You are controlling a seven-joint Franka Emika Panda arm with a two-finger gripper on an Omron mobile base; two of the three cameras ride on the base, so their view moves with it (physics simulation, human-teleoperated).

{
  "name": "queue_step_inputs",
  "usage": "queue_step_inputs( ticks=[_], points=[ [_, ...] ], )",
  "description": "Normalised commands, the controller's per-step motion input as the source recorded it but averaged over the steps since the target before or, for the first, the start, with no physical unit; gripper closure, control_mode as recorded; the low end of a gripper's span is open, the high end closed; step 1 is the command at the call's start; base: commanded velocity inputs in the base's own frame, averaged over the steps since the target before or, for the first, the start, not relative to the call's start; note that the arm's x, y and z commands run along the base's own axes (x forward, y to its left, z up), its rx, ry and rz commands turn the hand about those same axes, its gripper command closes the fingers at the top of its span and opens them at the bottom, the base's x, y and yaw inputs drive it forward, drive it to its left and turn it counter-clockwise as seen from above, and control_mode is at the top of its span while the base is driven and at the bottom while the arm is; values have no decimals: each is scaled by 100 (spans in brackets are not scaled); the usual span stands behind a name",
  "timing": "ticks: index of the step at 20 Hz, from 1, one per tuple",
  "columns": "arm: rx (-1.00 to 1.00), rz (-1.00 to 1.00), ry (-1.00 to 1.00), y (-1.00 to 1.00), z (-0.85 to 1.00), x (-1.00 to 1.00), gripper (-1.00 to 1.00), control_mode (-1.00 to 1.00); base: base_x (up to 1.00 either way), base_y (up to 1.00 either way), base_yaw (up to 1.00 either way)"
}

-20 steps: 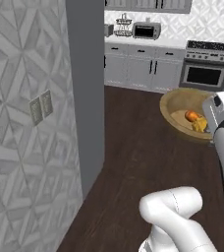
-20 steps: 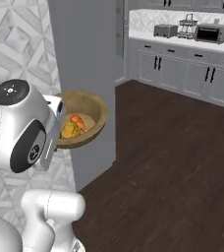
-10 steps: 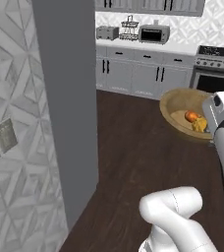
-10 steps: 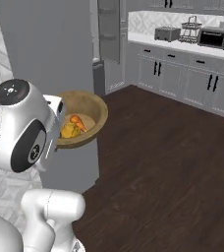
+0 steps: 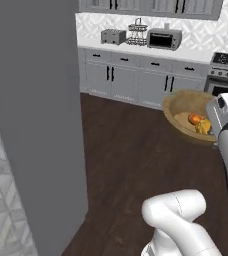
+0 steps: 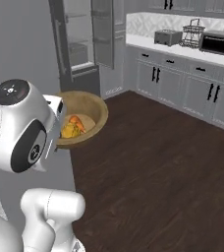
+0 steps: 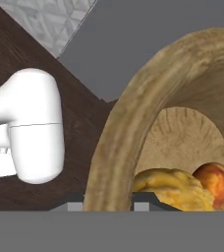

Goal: Pick the chicken drumstick and squash from their plates and place them in the bowl. Then put the bowl in the fridge.

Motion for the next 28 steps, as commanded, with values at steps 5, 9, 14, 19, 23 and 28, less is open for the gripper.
queue_step_inputs(
  ticks=[5, 9, 14, 19, 23, 28],
  points=[
    [0, 0, 0, 0, 0, 0, 100, 100, 100, -94, 42],
    [0, 0, 0, 0, 0, 0, 100, 100, 100, -100, 49],
    [0, 0, 0, 0, 0, 0, 100, 100, 100, -100, 45],
    [0, 0, 0, 0, 0, 0, 100, 100, 92, -100, 42],
    [0, 0, 0, 0, 0, 0, 100, 100, 89, -100, 43],
    [0, 0, 0, 0, 0, 0, 100, 100, 85, -100, 42]
  ],
)
